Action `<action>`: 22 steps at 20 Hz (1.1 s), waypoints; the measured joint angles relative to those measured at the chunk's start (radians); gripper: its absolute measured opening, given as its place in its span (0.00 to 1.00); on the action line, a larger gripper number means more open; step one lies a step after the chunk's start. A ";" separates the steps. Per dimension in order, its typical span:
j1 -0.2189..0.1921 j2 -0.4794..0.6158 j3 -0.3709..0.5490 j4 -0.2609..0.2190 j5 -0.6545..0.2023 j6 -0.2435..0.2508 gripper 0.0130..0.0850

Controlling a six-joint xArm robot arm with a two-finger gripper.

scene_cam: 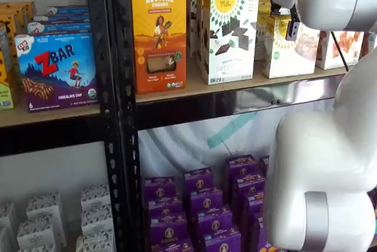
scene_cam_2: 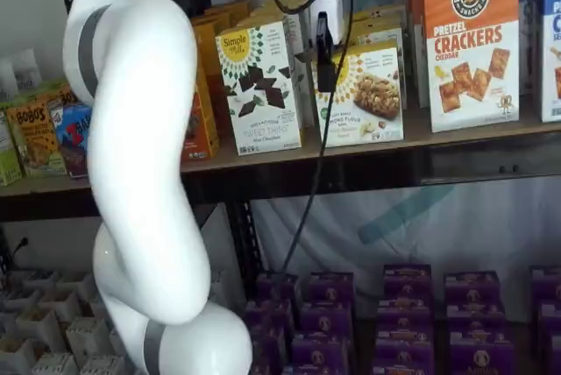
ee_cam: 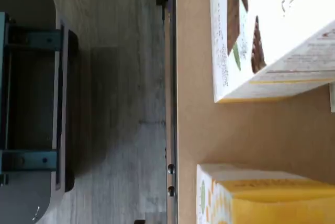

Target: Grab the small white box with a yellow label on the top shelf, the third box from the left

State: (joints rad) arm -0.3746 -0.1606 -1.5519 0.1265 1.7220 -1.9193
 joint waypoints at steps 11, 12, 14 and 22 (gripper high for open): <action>0.005 -0.023 0.028 0.010 -0.026 0.006 0.67; 0.007 -0.025 0.031 0.008 -0.027 0.007 0.67; 0.008 -0.030 0.035 0.006 -0.031 0.008 0.67; 0.007 -0.040 0.045 0.009 -0.040 0.007 0.44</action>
State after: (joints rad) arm -0.3676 -0.2006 -1.5070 0.1356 1.6818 -1.9121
